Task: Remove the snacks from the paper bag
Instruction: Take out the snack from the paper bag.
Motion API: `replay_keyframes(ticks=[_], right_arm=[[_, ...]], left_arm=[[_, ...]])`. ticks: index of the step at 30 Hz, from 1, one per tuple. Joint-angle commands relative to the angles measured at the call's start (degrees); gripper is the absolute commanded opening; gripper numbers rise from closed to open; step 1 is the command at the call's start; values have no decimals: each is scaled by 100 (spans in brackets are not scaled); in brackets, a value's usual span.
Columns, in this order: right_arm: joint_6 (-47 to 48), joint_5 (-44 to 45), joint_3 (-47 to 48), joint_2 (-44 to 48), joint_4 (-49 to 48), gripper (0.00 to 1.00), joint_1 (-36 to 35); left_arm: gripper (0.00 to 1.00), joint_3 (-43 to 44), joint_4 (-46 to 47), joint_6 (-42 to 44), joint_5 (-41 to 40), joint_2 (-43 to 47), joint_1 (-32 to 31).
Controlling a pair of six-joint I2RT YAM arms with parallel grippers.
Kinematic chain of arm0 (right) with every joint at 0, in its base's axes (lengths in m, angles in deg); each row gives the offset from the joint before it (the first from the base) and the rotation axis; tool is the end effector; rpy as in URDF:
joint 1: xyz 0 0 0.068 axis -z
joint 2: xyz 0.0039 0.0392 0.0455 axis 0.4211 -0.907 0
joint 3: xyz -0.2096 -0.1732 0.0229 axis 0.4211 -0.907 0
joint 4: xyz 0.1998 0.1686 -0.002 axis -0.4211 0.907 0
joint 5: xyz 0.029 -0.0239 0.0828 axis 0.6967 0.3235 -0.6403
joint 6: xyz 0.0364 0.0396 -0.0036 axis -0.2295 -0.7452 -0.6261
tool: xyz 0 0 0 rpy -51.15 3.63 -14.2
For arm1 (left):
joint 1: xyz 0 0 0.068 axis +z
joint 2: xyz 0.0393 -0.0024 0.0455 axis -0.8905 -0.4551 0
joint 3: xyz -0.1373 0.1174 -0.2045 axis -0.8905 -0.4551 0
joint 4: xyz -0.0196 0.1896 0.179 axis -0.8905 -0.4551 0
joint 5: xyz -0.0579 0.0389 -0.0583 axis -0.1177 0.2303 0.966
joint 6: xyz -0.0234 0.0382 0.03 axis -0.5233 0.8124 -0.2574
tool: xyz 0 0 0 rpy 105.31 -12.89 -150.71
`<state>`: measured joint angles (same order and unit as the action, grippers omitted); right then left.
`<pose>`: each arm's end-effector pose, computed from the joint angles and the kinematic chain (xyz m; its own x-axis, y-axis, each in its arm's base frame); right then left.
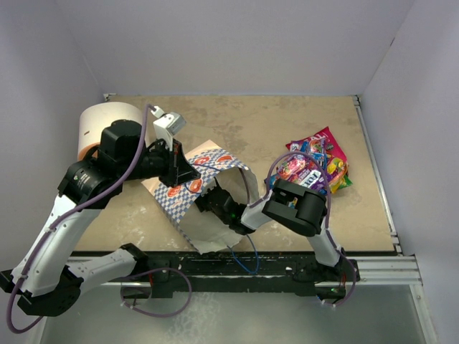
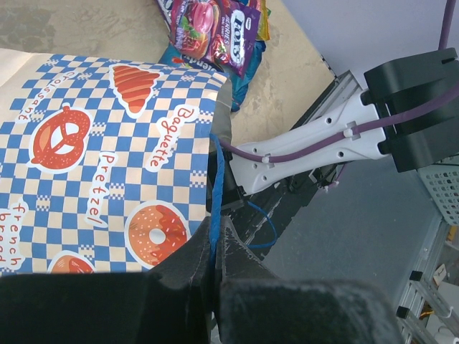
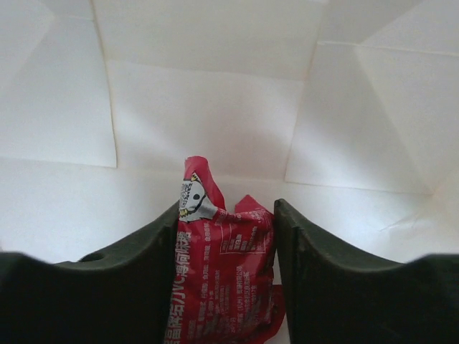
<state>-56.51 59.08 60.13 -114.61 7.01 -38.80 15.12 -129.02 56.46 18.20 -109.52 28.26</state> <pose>0.1900 0.3521 0.1158 -0.1536 -0.0961 -0.9835 -0.6341 0.7729 0.0235 0.1308 -0.1078 0.4520 -0.6636 0.0480 -0.7465 0.6098 0.6127 -0.5027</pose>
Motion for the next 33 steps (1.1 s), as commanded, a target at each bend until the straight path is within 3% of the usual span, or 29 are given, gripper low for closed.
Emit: replay_keyframes(ticks=[1, 4, 18, 24, 29, 33], right_arm=[[331, -387, 3, 263, 317, 41, 15], [578, -439, 4, 472, 376, 32, 15], [796, -1813, -1227, 2481, 947, 30, -258], [774, -1939, -1484, 4099, 2995, 32, -266], [981, -1451, -1165, 5670, 4961, 32, -268], [874, -1039, -615, 6744, 5974, 33, -266]], left_arm=[[0, 238, 134, 129, -73, 5, -19], [0, 233, 103, 112, -234, 22, -17], [0, 341, 7, -173, -1250, -90, -22], [0, 239, 152, -316, -1375, -123, -13], [0, 109, 448, -409, -1257, -187, -12], [0, 40, 601, -466, -1254, -277, -8]])
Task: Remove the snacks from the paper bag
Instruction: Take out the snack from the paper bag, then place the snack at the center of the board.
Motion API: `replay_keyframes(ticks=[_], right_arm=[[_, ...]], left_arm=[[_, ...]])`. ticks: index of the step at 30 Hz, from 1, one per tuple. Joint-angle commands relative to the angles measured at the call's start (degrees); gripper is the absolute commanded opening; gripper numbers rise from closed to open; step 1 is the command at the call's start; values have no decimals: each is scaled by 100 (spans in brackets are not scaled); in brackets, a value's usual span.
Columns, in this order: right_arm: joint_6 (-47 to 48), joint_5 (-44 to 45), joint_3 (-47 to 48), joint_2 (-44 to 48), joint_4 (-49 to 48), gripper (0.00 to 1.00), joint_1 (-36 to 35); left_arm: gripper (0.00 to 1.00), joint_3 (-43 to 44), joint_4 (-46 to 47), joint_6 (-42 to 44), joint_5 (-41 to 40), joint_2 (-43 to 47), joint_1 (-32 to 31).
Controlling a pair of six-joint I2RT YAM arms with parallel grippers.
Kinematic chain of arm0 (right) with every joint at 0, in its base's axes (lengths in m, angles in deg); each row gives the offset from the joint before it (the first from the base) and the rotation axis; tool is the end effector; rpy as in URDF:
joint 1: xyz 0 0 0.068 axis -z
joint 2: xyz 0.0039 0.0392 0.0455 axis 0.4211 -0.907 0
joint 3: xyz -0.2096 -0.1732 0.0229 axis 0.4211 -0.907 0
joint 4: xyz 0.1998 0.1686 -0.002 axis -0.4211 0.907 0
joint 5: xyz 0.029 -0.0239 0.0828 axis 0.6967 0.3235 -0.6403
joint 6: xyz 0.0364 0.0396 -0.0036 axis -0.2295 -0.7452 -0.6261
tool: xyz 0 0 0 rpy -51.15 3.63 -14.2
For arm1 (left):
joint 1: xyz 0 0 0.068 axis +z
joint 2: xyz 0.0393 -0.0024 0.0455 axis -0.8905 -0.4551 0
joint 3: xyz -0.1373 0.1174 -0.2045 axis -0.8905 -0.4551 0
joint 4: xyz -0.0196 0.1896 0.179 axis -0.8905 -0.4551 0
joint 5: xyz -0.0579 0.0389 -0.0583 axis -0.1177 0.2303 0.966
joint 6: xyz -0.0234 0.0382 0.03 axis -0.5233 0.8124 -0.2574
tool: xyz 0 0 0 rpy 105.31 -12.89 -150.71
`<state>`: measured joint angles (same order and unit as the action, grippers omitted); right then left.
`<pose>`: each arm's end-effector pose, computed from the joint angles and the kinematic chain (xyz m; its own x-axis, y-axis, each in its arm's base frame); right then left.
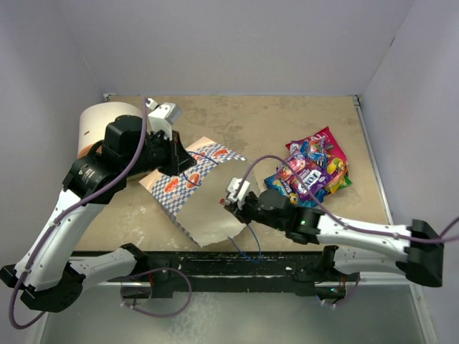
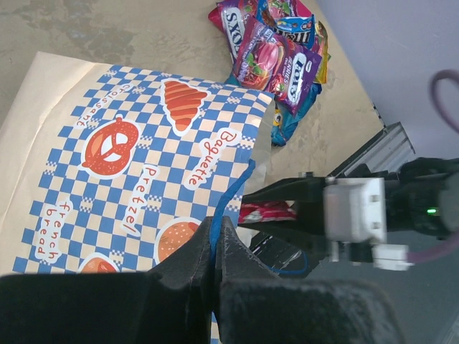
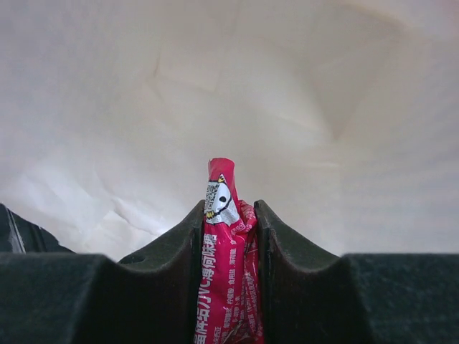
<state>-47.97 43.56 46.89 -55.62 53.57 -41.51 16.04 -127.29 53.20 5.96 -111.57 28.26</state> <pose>0.1032 0.2236 0.2804 -0.0456 -0.2158 -0.9754 -0.8546 0.5140 -0.0737 0.1463 -0.1098 0.4529 -0.6442 -0.0567 -0.7628 0.4750 0.7520 -0.4570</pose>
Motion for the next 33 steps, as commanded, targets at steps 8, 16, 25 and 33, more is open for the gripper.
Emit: replay_keyframes(ticks=[8, 16, 25, 33], right_arm=[[-427, 3465, 1849, 1306, 2572, 29, 141], [-748, 2561, 2400, 267, 2552, 28, 3079], [-1104, 1489, 2494, -1129, 2432, 24, 4953], [-925, 1297, 2229, -1772, 1926, 25, 5323]], left_arm=[[0, -122, 456, -236, -10, -40, -13], [0, -118, 304, -284, -76, 60, -11], [0, -63, 345, -393, 71, 5, -12], [0, 48, 411, -349, 164, -150, -8]])
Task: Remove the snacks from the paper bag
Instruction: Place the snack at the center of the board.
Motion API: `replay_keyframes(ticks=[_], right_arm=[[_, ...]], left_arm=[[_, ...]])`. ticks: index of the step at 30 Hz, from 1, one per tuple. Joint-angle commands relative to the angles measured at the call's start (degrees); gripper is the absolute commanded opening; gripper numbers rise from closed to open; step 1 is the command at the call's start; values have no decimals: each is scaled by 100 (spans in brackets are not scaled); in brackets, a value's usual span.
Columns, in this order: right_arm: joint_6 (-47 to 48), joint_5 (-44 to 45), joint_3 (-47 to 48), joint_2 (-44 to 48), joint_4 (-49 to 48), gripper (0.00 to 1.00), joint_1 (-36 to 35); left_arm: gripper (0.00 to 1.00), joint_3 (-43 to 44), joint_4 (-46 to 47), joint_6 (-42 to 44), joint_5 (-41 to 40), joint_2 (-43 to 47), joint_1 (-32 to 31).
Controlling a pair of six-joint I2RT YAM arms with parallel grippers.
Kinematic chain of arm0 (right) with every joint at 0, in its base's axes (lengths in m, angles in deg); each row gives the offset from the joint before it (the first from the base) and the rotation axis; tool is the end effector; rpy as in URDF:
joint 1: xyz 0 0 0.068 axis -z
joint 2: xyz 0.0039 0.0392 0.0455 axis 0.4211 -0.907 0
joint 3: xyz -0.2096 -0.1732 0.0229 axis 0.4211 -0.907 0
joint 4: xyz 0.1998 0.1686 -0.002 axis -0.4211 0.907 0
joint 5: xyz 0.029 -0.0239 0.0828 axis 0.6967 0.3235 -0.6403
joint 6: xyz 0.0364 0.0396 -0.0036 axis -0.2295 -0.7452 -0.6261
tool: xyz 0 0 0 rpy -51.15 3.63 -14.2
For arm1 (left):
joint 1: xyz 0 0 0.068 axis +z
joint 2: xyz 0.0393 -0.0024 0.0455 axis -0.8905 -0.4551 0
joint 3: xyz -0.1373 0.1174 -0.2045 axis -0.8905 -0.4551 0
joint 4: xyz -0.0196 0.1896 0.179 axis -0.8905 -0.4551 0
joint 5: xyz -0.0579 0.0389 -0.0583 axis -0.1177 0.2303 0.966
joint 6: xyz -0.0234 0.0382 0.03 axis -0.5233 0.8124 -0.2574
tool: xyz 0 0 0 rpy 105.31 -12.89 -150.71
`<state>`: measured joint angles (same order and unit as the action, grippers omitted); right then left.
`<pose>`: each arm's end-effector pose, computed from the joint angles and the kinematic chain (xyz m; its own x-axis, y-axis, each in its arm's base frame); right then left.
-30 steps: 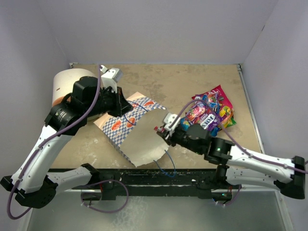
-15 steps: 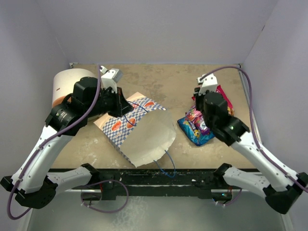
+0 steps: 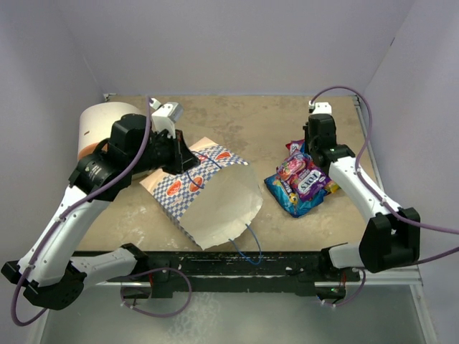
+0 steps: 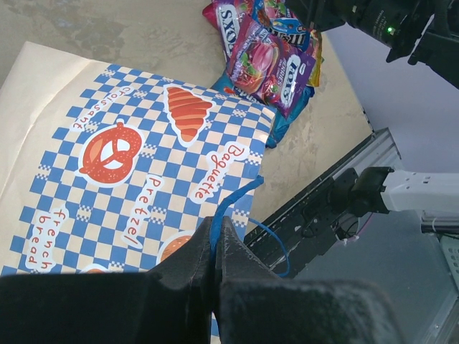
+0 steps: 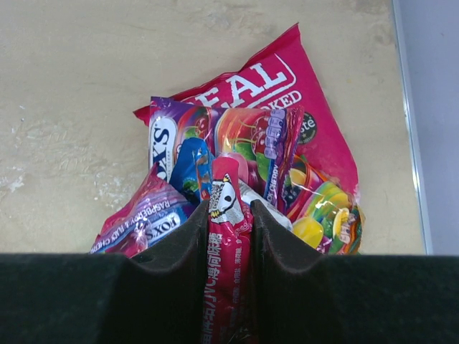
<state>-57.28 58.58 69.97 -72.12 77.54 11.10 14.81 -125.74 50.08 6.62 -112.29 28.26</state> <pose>0.3005 0.0593 0.3069 -0.4618 -0.0025 -0.8870 0.1686 0.9815 -0.0905 0.1525 -0.1146 0.4471 -0.6765 -0.0910 -0.7308 0.4424 0.7431 -0.5021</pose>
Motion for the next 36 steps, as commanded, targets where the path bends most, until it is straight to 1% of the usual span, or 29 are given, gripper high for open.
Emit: replay_keyframes(ticks=[1, 7, 9, 11, 14, 18, 21, 24, 28, 30, 33, 36], right_arm=[[-2, -233, -123, -180, -506, 25, 81], [-123, -152, -254, -393, -461, 27, 115], [-159, -207, -523, -345, -457, 30, 115], [-169, -226, -660, -292, -483, 34, 115], [-129, -247, -731, -243, -431, 44, 115], [-52, -365, -717, -122, -350, 52, 115], [-33, -468, -613, -33, -244, 58, 115], [-41, -547, -469, 36, -56, 62, 115], [-5, -685, -352, 223, 162, 72, 115], [2, -774, -137, 339, 284, 77, 115], [41, -953, 20, 527, 469, 83, 115], [4, -1149, 181, 719, 619, 91, 115]], left_arm=[[0, 188, 258, -17, 114, -102, -12], [0, 277, 274, 28, 158, -189, -11], [0, 278, 270, 35, 161, -200, -7], [0, 279, 261, 37, 155, -199, -13], [0, 286, 258, 28, 156, -195, -11], [0, 335, 240, 30, 171, -220, -13], [0, 393, 242, 28, 175, -234, -8], [0, 467, 269, -21, 193, -265, -11], [0, 554, 369, -119, 297, -329, -11], [0, 577, 452, -212, 366, -364, -10], [0, 602, 654, -391, 529, -431, -12], [0, 714, 960, -610, 734, -575, -8]])
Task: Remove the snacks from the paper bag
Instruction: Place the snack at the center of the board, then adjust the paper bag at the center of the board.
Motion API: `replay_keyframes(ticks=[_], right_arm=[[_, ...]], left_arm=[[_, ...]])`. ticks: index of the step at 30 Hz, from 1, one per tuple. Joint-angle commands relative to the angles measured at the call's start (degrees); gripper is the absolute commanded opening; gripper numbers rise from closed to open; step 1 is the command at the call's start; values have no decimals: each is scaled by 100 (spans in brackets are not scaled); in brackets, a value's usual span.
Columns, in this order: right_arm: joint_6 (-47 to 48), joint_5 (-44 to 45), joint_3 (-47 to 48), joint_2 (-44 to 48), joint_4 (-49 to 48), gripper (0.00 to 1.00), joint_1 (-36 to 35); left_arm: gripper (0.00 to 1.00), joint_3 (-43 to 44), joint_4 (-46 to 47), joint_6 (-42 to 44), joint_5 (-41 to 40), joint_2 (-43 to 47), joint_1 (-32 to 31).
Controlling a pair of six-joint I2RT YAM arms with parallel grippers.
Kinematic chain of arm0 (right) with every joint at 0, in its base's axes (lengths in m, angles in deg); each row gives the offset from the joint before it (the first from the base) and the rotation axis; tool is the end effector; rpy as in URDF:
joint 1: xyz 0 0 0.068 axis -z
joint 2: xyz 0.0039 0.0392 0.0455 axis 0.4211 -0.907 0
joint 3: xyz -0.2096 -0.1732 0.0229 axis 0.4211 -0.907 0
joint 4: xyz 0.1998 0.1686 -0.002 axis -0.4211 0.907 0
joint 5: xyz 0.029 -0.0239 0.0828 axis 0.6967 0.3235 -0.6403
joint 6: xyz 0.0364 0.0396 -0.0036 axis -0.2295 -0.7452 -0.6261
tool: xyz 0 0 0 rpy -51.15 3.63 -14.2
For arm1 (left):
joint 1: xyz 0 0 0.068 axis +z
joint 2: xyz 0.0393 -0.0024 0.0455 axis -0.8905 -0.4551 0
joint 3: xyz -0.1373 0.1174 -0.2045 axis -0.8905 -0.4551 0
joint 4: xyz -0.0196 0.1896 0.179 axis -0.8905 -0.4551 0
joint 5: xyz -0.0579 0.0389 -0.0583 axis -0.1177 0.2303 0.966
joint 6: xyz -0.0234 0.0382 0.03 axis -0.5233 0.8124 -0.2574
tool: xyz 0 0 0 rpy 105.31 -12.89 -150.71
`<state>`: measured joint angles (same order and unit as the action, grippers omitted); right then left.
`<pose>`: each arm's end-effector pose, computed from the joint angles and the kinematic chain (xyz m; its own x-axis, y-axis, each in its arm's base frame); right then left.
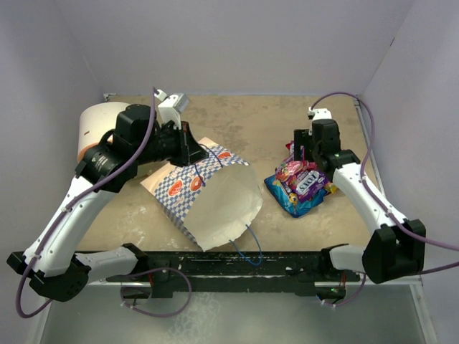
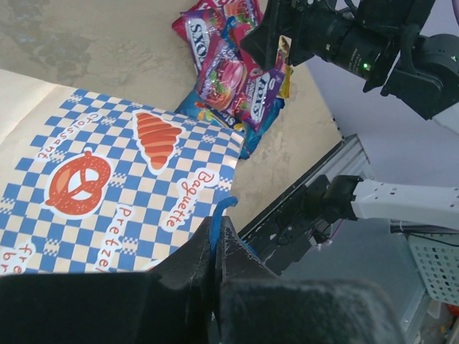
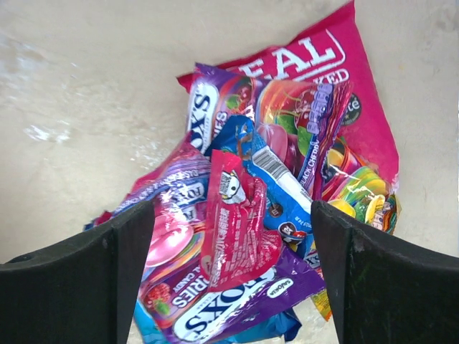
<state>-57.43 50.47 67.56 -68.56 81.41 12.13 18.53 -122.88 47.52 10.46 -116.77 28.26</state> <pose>0.2840 0.0548 0.3026 -0.5163 0.0016 -0.8564 0.0632 0.9973 -0.0363 0.1691 -0.1289 0.4574 -0.6937 -0.1153 -0.7109 0.4612 0.6870 -0.5615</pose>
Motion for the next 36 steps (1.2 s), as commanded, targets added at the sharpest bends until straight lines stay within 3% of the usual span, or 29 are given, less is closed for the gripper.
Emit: replay_keyframes(ticks=[1, 2, 7, 12, 19, 25, 27, 30, 36], right_arm=[[-21, -382, 478, 436, 274, 96, 12], [-126, -363, 569, 509, 339, 100, 12], [-609, -404, 1110, 855, 927, 100, 12], [-710, -627, 1582, 1178, 1397, 100, 12], [-822, -791, 1665, 1796, 1566, 99, 12], [-1029, -1188, 1699, 2080, 1671, 100, 12], [-1039, -1178, 1713, 2138, 1643, 100, 12], [-1200, -1299, 1731, 2205, 1630, 100, 12], [-1383, -1399, 1848, 2324, 1775, 100, 12]], left_arm=[[0, 417, 797, -417, 410, -204, -12], [0, 519, 875, -461, 466, -289, -3], [0, 1342, 1124, -565, 705, -828, 106], [0, 1924, 1282, -761, 1126, -1173, 617], [0, 906, 1270, -817, 1173, -518, 1169], [1, -93, 466, -482, 354, 101, 1309], [6, -127, 168, -312, 50, 146, 1310], [27, 25, -220, -51, -396, 141, 1314], [57, 433, -519, 407, -848, 153, 1309]])
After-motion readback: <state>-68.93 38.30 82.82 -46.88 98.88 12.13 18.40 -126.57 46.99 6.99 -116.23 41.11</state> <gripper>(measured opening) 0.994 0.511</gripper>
